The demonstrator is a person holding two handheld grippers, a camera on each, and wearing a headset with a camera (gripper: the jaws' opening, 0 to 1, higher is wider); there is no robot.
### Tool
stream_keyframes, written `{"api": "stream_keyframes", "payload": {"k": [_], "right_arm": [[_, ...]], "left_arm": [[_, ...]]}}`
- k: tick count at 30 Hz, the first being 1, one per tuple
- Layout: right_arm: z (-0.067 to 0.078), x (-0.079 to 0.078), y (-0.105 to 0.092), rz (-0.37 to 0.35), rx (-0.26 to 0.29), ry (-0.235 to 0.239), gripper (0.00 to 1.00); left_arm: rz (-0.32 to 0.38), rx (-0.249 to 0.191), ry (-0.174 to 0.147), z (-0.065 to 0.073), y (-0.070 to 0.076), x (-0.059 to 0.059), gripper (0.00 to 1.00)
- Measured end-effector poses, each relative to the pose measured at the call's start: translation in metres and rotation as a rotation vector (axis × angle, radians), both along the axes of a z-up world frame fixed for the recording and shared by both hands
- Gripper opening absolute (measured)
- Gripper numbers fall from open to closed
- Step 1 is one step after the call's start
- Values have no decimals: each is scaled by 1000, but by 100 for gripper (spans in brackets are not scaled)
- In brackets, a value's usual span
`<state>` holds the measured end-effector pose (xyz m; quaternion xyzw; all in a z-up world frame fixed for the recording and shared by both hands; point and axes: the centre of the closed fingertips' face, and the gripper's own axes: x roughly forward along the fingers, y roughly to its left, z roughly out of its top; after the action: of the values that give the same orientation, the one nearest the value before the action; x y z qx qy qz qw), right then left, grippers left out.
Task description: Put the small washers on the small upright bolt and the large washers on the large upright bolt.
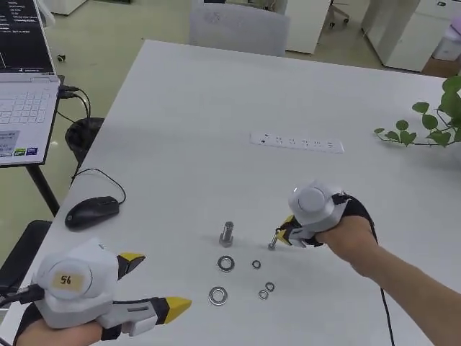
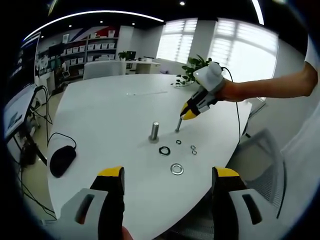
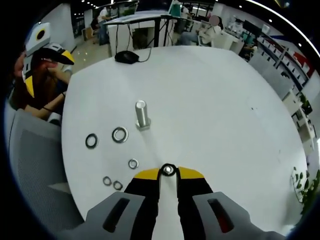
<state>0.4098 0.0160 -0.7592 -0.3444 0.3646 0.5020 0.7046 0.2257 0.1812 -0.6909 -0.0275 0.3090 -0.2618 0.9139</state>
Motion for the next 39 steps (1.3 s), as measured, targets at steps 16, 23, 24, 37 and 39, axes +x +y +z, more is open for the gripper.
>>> {"api": "stream_keyframes", "payload": {"k": [16,23,24,37,39], "right_arm": [[-8,0,1,16,-31,11,13],[-13,1,1,22,-42,18,13],[-13,1,1,21,-43,18,13],[-28,0,5,32,-75,36,13],[-33,0,5,34,-82,42,13]], "left_arm": [[0,-1,-1,1,0,1,71],[1,-1,-1,1,-1,2,71],[1,-2,0,1,0,2,71],[11,1,4,0,2,0,71],[12,-1,3,0,2,0,71]]}}
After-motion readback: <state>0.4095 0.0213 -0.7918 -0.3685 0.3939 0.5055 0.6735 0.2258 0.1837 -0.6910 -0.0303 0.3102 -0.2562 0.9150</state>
